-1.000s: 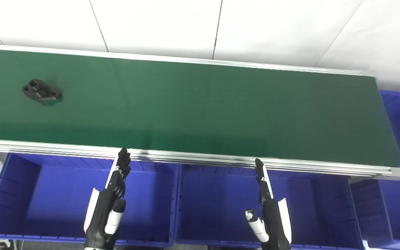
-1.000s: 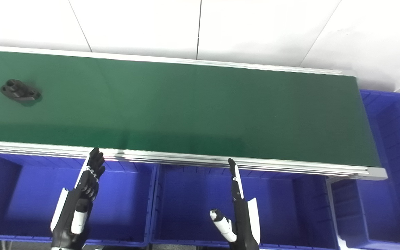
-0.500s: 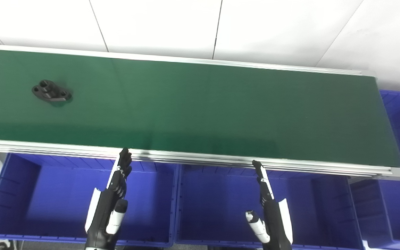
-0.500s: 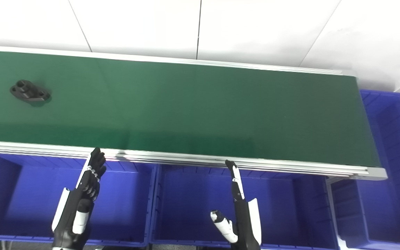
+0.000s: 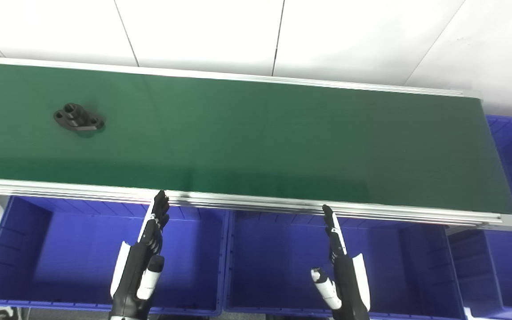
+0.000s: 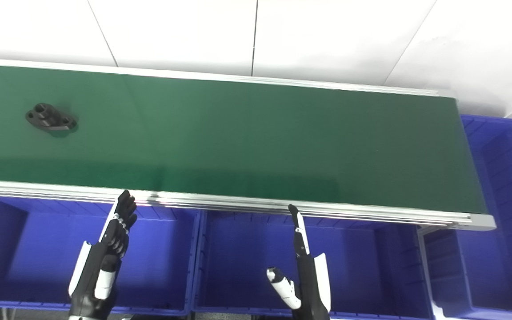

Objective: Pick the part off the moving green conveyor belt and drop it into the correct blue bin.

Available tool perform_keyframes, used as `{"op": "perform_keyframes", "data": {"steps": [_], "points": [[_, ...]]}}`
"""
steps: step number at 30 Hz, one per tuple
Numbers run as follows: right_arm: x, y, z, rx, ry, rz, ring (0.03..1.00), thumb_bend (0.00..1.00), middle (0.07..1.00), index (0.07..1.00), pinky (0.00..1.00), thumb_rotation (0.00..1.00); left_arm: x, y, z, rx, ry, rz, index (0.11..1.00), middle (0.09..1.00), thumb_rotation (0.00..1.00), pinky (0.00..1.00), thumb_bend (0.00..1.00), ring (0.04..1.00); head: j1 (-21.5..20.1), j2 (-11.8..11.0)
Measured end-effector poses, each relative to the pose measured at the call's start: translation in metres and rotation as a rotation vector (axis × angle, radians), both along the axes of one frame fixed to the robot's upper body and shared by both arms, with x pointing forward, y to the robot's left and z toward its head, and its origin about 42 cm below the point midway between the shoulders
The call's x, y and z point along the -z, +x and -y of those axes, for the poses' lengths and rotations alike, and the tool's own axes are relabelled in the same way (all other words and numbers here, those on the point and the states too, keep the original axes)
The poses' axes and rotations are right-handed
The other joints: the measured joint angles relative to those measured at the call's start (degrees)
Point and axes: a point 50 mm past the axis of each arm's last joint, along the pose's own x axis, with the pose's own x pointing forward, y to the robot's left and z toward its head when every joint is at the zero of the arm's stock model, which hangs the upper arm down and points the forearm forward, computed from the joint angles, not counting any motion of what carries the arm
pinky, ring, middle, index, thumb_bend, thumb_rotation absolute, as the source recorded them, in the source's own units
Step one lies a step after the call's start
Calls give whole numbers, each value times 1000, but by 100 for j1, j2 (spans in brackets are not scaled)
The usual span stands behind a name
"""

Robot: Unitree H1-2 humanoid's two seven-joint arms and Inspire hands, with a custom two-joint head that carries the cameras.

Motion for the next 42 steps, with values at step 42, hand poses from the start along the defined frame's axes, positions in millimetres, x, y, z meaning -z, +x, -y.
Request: {"op": "perform_keyframes", "data": {"steps": [42], "points": [[-3,19,19,160,5,104,710,800,793,916,656,817,13,18,27,-12,63,29,1000,1000,987,909,793,963,495,-212]]}}
